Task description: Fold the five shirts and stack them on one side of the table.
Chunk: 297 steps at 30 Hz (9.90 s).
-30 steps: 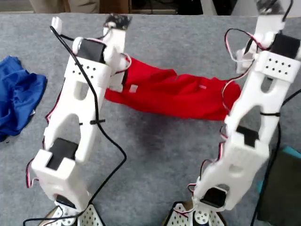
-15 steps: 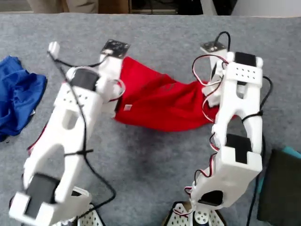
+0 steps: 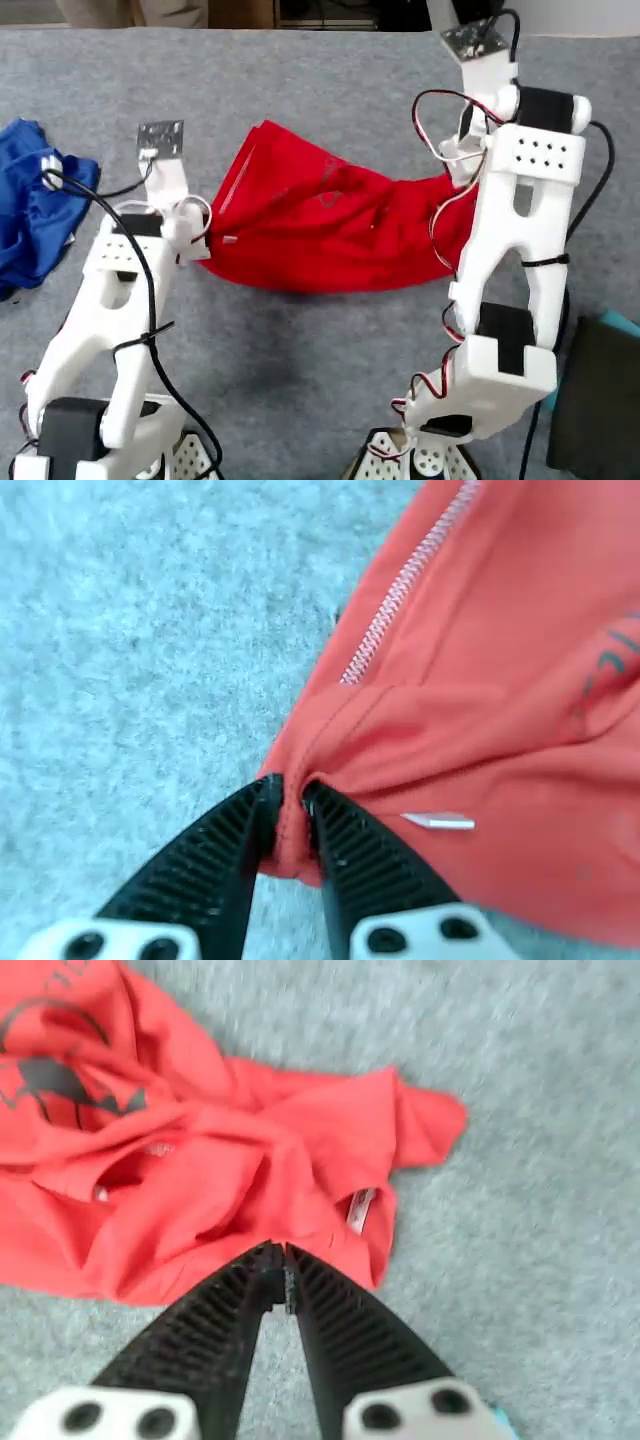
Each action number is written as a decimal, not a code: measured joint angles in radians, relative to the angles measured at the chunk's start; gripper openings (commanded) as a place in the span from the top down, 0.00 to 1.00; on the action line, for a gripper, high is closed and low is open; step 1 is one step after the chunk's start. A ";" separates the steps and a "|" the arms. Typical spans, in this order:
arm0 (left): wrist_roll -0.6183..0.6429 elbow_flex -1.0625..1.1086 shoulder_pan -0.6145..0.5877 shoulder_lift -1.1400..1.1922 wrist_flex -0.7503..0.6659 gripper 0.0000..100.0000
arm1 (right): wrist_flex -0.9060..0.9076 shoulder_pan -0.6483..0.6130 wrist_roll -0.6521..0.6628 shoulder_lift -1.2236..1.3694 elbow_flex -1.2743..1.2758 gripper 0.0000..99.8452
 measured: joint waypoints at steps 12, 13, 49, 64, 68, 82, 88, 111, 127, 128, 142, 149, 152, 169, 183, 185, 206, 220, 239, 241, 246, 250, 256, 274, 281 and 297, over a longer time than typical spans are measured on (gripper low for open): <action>0.060 0.149 -0.005 0.006 -0.253 0.98 | -0.058 -0.170 0.000 0.253 -0.026 0.83; 0.060 0.149 -0.005 0.006 -0.256 0.98 | -0.058 -0.170 0.000 0.273 -0.026 0.80; 0.060 0.149 -0.011 0.006 -0.259 0.98 | -0.227 0.308 0.493 -0.351 0.970 0.97; 0.060 0.149 -0.011 0.006 -0.259 0.98 | -0.232 0.149 0.299 -0.362 0.798 0.97; 0.060 0.149 -0.011 0.006 -0.259 0.98 | -0.276 0.052 0.222 -0.359 0.798 0.97; 0.060 0.149 -0.011 0.006 -0.259 0.98 | -0.390 0.232 0.273 0.025 0.798 0.97; 0.060 0.149 -0.011 0.006 -0.259 0.98 | -0.334 0.393 0.373 0.014 0.798 0.97; 0.060 0.149 -0.011 0.006 -0.259 0.98 | -0.176 0.037 0.190 -0.299 0.927 0.97; 0.060 0.149 -0.011 0.006 -0.259 0.98 | -0.431 0.396 0.321 -0.328 0.928 0.97; 0.060 0.149 -0.011 0.006 -0.259 0.98 | -0.439 0.405 0.331 -0.328 0.922 0.97; 0.060 0.149 -0.011 0.006 -0.259 0.98 | 0.003 0.399 0.408 -0.649 0.881 0.85; 0.060 0.149 -0.011 0.006 -0.259 0.98 | -0.075 0.186 0.497 -0.761 1.204 0.80; 0.060 0.149 -0.011 0.006 -0.259 0.98 | -0.141 0.072 0.506 -0.763 1.315 0.80; 0.060 0.149 -0.011 0.006 -0.259 0.98 | -0.239 -0.055 0.681 -0.606 1.224 0.80; 0.060 0.149 -0.011 0.006 -0.281 0.98 | -0.123 -0.054 0.672 -0.362 0.968 0.80; 0.060 0.149 -0.011 0.006 -0.281 0.98 | -0.123 -0.054 0.672 -0.362 0.968 0.80; 0.060 0.155 -0.011 0.006 -0.281 0.98 | -0.210 -0.103 0.577 -0.362 1.046 0.96; 0.060 0.155 -0.011 0.006 -0.281 0.98 | -0.080 -0.095 0.612 -0.462 1.005 0.77; 0.060 0.155 -0.011 0.006 -0.281 0.98 | -0.290 -0.095 0.635 -0.351 1.148 0.77; 0.060 0.155 -0.011 0.006 -0.281 0.98 | -0.295 -0.095 0.621 -0.339 1.137 0.78; 0.060 0.155 -0.011 0.006 -0.281 0.98 | -0.301 -0.095 0.617 -0.327 1.117 0.93; 0.060 0.155 -0.011 0.006 -0.281 0.98 | -0.334 -0.095 0.592 -0.327 1.117 0.99; 0.060 0.155 -0.011 0.006 -0.281 0.98 | -0.354 -0.094 0.562 -0.327 1.117 1.00; 0.060 0.155 -0.011 0.006 -0.281 0.98 | -0.158 0.006 0.466 -0.327 0.776 1.00; 0.060 0.155 -0.011 0.006 -0.281 0.98 | -0.092 0.006 0.413 -0.327 0.671 1.00; 0.133 -0.486 0.028 0.006 0.256 0.98 | 0.114 0.006 0.290 -0.327 0.135 1.00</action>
